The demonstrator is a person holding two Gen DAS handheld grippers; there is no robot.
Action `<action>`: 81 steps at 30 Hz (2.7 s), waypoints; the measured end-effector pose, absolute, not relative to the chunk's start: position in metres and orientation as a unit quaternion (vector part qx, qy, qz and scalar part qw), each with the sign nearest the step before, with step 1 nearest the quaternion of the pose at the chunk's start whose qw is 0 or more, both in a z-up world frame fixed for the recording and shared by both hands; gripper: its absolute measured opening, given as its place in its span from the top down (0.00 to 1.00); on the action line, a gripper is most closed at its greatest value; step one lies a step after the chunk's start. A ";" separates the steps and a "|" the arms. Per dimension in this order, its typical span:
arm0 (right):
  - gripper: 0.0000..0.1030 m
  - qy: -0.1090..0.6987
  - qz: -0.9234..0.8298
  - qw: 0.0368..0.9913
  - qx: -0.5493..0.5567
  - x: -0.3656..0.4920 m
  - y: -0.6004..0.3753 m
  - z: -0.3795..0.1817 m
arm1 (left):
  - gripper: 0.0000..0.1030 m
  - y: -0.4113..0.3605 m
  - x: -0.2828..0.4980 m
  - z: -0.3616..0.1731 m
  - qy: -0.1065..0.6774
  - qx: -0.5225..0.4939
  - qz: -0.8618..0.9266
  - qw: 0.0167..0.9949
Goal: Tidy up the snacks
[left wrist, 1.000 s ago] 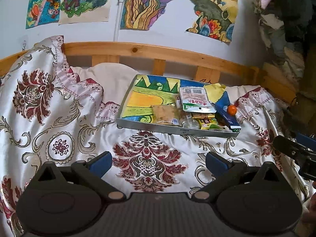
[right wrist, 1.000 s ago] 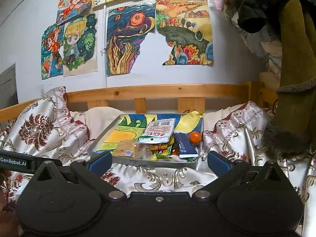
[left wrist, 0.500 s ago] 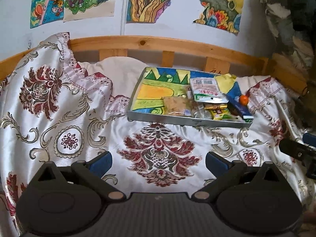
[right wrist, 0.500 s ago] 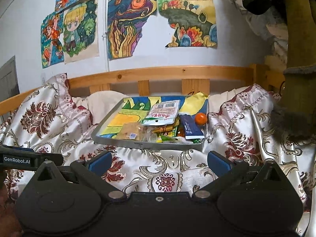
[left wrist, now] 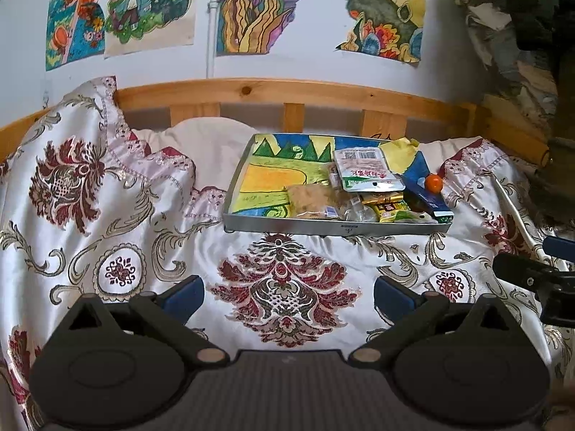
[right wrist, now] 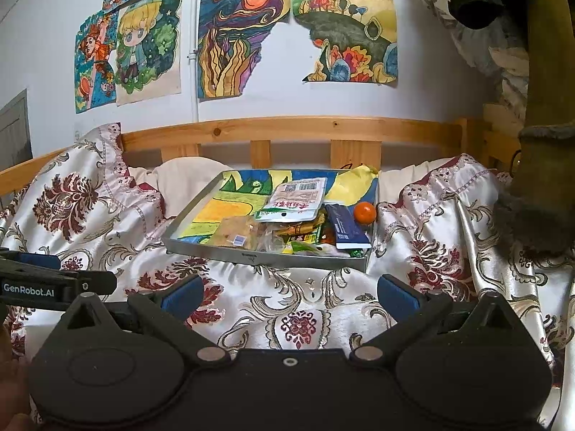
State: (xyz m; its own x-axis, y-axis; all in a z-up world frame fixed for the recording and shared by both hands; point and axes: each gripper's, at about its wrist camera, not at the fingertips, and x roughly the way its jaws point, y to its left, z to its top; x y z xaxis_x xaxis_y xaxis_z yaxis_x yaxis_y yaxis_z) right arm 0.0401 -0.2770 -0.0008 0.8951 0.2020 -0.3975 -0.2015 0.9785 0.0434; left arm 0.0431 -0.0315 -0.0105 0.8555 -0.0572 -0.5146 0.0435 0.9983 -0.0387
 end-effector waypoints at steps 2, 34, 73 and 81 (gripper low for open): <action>0.01 0.205 0.104 0.973 -0.001 0.040 -0.276 -0.001 | 0.01 -0.032 0.043 -0.010 0.266 -0.011 -0.026 0.963; 0.01 0.213 0.106 0.971 -0.012 0.042 -0.271 -0.005 | 0.01 -0.032 0.041 -0.010 0.260 -0.003 -0.034 0.965; 0.01 0.215 0.105 0.971 -0.013 0.042 -0.269 -0.005 | 0.01 -0.029 0.041 -0.012 0.268 -0.001 -0.034 0.963; 0.01 0.216 0.105 0.971 -0.013 0.043 -0.269 -0.005 | 0.01 -0.030 0.042 -0.012 0.281 0.002 -0.030 0.959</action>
